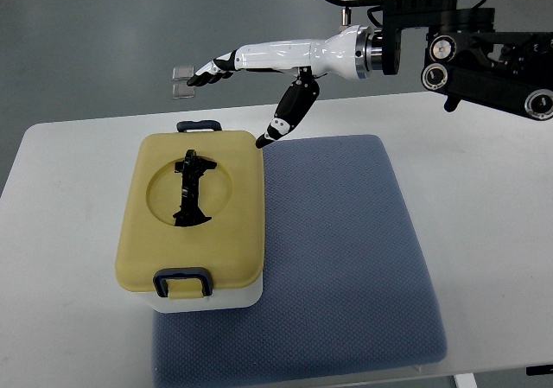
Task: Open white storage box with right hand
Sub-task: 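Lower the right hand onto the lid and grasp its black handle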
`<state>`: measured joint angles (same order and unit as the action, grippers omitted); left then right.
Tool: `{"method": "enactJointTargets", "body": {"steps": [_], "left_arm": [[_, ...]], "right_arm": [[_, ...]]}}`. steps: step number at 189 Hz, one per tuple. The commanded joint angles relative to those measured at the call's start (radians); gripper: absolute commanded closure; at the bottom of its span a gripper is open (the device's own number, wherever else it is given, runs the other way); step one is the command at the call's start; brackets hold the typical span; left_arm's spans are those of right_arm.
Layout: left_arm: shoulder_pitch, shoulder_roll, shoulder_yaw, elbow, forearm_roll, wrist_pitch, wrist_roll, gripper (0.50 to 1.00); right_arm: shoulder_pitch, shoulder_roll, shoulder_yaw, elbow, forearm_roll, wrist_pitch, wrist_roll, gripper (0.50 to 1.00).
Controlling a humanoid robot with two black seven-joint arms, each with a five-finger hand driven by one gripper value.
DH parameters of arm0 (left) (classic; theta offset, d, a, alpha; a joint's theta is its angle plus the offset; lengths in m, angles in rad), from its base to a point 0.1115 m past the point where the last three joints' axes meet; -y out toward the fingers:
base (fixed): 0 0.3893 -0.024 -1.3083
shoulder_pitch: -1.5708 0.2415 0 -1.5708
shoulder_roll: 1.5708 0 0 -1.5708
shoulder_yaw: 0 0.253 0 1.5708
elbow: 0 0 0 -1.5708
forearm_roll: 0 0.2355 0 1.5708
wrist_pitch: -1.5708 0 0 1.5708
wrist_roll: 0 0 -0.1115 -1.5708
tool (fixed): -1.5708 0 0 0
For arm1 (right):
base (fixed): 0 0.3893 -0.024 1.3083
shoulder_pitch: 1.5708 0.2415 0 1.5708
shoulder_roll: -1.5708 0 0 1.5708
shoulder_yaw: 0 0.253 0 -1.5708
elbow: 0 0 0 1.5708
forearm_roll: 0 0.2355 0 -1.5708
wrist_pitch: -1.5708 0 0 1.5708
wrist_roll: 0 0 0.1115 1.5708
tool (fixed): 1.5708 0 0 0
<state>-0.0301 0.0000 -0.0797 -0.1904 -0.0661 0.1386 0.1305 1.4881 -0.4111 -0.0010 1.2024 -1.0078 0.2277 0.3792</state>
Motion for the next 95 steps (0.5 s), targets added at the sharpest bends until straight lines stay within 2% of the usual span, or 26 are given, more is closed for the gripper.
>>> {"method": "enactJointTargets", "body": {"steps": [1,40,62,95], "left_arm": [[0.001,0.000,0.000,0.000,0.000,-0.014,0.000,0.500],[0.001,0.000,-0.002,0.000,0.000,-0.022,0.000,0.500],[0.001,0.000,-0.002,0.000,0.000,-0.024,0.000,0.500],[0.010,0.000,0.000,0.000,0.000,-0.039,0.000,0.500]], "right_arm": [[-0.003,0.040,-0.024,0.000,-0.009,-0.051,0.014,0.579],[-0.017,0.110,-0.057,-0.014,-0.034,-0.070,0.015,0.579],[-0.035,0.163,-0.080,-0.049,-0.057,-0.142,0.015,0.583],[-0.057,0.216,-0.086,-0.084,-0.061,-0.188,0.015,0.591]]}}
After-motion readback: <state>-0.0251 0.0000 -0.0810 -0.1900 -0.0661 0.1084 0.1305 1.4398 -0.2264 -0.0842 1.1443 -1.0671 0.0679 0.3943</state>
